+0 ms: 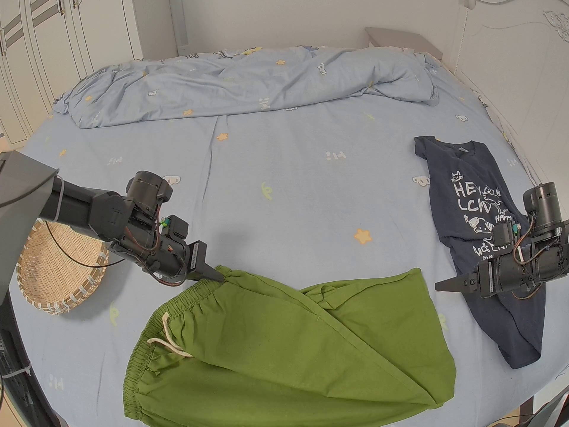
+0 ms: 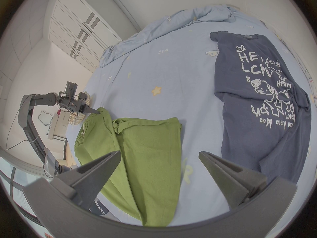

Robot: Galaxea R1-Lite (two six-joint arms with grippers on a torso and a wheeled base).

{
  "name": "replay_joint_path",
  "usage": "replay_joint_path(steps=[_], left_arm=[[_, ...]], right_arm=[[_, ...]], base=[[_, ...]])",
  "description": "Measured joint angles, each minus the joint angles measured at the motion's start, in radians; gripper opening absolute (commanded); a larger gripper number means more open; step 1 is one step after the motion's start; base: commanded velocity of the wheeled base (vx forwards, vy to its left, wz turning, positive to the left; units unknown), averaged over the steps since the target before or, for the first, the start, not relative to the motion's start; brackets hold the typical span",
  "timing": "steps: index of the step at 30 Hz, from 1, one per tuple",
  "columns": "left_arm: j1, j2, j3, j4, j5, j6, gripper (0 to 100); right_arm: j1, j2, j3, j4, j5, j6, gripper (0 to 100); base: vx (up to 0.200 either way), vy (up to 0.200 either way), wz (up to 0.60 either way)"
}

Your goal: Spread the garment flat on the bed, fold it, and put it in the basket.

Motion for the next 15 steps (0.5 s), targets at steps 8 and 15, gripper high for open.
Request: replay_joint_path(steps=[8,15], left_arm=[[0.11,-0.145,0.023,0.001,-0.001,-0.01,0],[0.213,-0.216,0.051,0.0,-0.003,-0.002,0]], right_arm=[[0.001,0.025,-0.056,-0.001,0.002,0.0,100],[-0.001,0.076,-0.084,0.0,0.038,0.0,100]], base=[[0.0,0.0,0.0],[0.0,0.0,0.0]])
